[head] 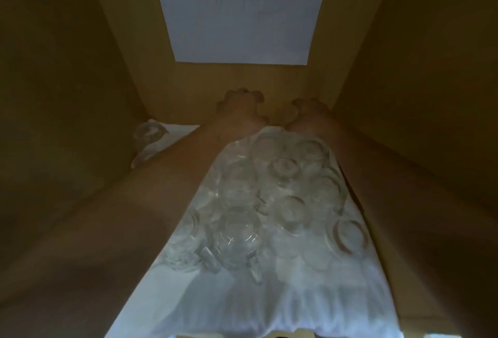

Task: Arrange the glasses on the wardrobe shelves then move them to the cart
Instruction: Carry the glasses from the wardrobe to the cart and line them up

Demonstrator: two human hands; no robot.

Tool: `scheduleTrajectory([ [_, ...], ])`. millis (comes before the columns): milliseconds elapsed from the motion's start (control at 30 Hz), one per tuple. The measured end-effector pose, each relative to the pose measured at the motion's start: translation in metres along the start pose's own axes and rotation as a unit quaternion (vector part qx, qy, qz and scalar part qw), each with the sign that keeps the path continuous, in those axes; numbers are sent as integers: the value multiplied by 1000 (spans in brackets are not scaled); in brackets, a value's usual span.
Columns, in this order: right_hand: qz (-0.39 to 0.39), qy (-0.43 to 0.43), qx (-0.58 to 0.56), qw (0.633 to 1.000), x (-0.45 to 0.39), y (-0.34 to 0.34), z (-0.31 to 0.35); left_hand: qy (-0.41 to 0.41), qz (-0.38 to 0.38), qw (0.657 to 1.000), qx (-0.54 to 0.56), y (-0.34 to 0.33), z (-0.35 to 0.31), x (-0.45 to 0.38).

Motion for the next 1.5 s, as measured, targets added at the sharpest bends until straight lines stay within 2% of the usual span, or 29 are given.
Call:
scheduleTrajectory([
  [133, 51, 21, -19, 998, -21, -18, -4, 34, 89, 995, -3, -17, 24, -13],
  [267, 52, 21, -20, 998, -31, -22, -4, 60, 153, 986, -25, -33, 37, -21],
  [433, 55, 20, -12, 998, -32, -24, -4, 71, 192, 977, -51, -40, 35, -20],
  [567, 40, 16, -31, 999, -29, -22, -5, 69, 180, 980, -47, -32, 35, -17],
  [700, 17, 14, -27, 999, -24, -18, -3, 53, 105, 992, -39, -3, 39, -16],
  [800, 1, 30, -33, 999, -20, -13, 11, 44, 79, 995, -36, 15, 45, -12],
  [967, -73, 86, -55, 992, -13, 13, 49, 57, 48, 995, -61, 35, 62, 1],
  [1167, -189, 146, -83, 967, 9, 43, 89, 106, 19, 994, -22, 62, 100, 27],
  [1500, -261, 243, -77, 931, 37, 54, 158, 178, 121, 972, -96, 57, 156, 62],
])
Point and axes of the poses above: each hand's wrist, its own x-axis away from the middle knuckle, its own y-axis out of the back of the hand, z = x × y, the point moved 9 cm from there along -x, towards the middle knuckle, and after that the axes turned 7 degrees about y, right-handed, at the moved point
